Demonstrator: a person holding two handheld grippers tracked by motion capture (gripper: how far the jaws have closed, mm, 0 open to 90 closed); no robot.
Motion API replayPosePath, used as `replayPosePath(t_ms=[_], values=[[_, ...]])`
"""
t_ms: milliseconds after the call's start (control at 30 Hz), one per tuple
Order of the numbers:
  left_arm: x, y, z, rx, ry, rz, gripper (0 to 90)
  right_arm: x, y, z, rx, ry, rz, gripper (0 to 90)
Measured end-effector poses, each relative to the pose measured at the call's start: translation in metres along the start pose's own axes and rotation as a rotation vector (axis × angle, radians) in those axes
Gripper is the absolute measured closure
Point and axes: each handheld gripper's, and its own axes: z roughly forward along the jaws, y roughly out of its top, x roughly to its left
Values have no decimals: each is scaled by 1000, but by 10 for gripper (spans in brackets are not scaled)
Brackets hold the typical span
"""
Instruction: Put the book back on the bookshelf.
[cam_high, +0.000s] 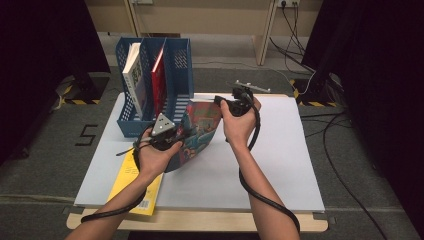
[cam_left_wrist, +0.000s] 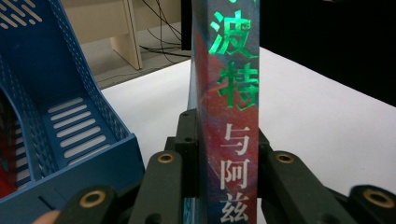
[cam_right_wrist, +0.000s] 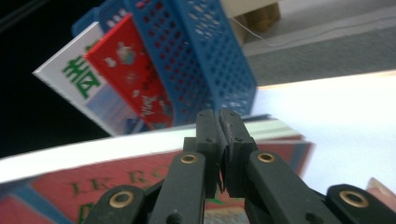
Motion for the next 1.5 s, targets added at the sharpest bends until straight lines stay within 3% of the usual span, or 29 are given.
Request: replayPosePath(t_ms=[600, 967, 1033, 1400, 1500], values=[[13, -9, -20, 62, -6, 12, 732, 33, -8, 8, 24, 80, -77, 900], [17, -15, -29, 79, -20, 7, 727, 45, -12, 11, 57, 137, -97, 900], [17, -16, -33, 70, -21, 8, 733, 46, -10, 10, 67, 168, -83, 885], [23, -25, -49, 54, -7, -14, 737, 22, -5, 5, -26, 71, -20, 872], [28, -29, -56, 40, 3, -13, 737, 19, -6, 5, -9, 67, -14, 865]])
